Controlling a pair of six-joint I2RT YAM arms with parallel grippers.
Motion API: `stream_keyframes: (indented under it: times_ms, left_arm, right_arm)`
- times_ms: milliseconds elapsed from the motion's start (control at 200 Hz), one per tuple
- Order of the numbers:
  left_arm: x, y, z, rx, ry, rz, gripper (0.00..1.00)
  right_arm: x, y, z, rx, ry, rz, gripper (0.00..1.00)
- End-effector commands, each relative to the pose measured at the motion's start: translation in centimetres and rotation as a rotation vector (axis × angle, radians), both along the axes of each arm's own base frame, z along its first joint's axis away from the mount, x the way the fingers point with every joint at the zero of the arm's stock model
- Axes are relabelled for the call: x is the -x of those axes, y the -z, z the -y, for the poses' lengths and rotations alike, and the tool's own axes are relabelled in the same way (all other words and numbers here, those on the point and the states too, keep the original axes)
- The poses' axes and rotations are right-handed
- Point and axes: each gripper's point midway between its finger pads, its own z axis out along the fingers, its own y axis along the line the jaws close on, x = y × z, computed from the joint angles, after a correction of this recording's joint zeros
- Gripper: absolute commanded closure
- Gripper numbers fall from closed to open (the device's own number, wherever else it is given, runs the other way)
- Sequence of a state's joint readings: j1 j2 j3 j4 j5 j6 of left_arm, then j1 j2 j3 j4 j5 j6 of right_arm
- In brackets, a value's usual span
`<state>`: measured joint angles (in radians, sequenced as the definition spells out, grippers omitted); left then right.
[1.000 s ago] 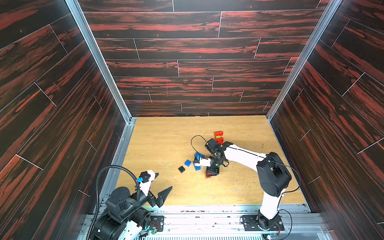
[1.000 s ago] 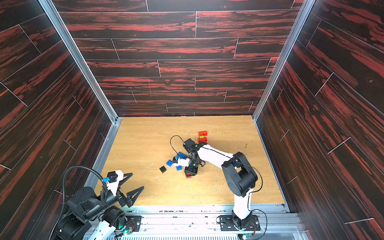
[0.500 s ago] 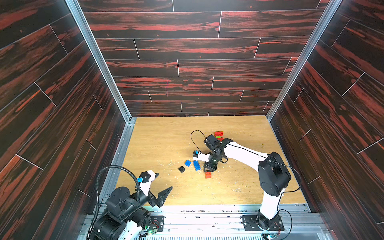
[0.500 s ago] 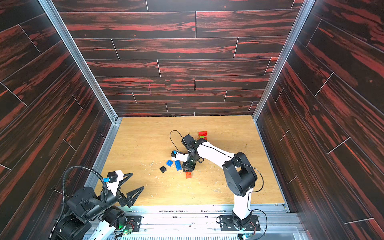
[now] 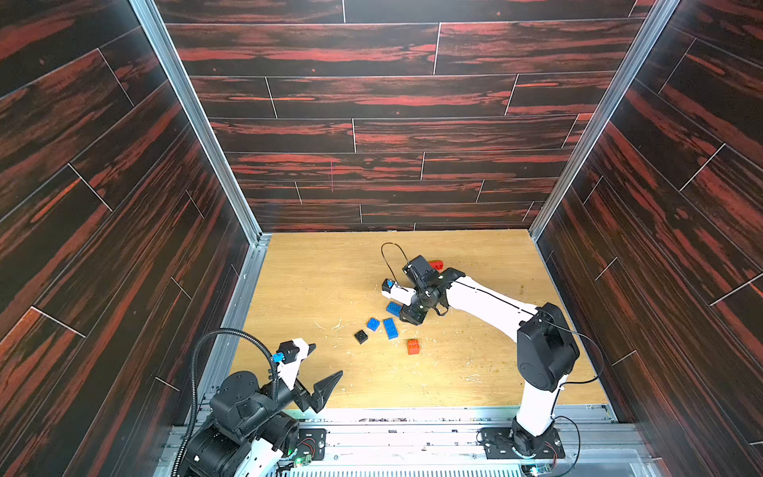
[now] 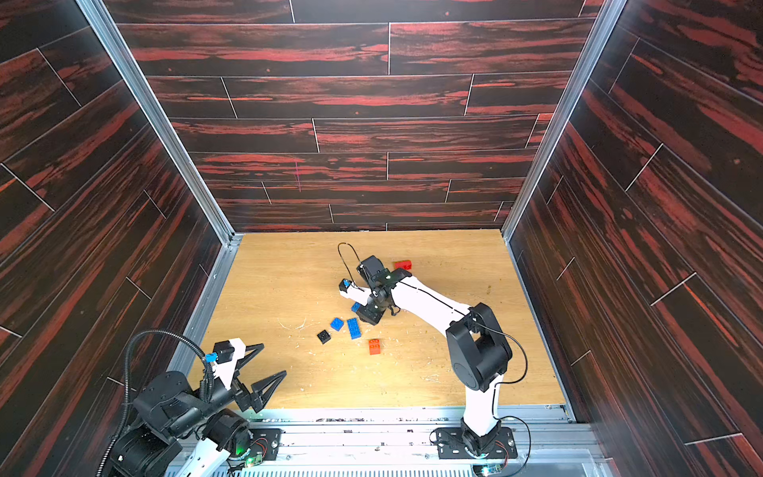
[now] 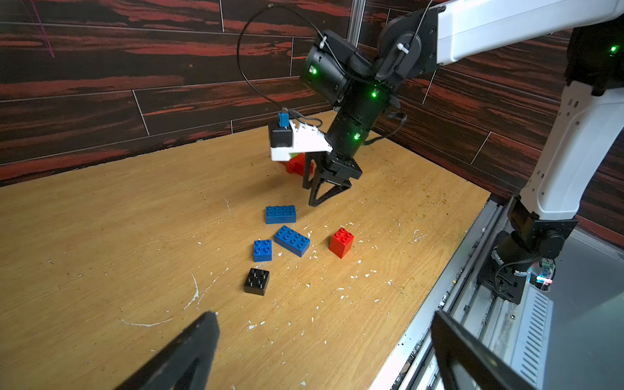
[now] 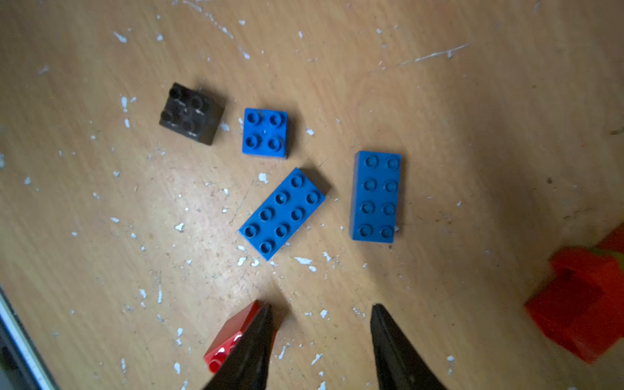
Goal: Assemble the letter f with lego
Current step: Place the lego brick at the center of the board, then pick up the lego brick from the center of the board.
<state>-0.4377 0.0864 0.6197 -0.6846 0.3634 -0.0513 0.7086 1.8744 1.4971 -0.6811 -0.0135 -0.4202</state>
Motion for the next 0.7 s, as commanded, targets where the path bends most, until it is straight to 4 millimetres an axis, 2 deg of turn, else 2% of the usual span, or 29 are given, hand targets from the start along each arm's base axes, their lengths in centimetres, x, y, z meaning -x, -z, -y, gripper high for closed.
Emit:
stream_keyframes:
  times_ms: [0, 220, 376, 691]
  left_arm:
    - [0.0, 0.4, 0.2, -0.010, 0.014, -0.002, 0.00]
    - [0.1, 0.3, 0.1, -0.008, 0.009, 0.005, 0.00]
    - [0.1, 0.3, 0.1, -0.006, 0.009, 0.006, 0.00]
    - [0.1, 0.3, 0.0, -0.006, 0.007, 0.008, 0.00]
  right_arm:
    - [-1.3, 1.1, -0.6, 0.026, -0.002, 0.016, 0.50]
    - [-3.0, 2.9, -1.8, 0.054, -0.034, 0.003, 0.49]
    - [-4.4, 3.9, -1.9, 0.070, -0.027, 0.003, 0.48]
    - [-5.0, 6.4, -1.5, 0.113, -0.031, -0.051, 0.48]
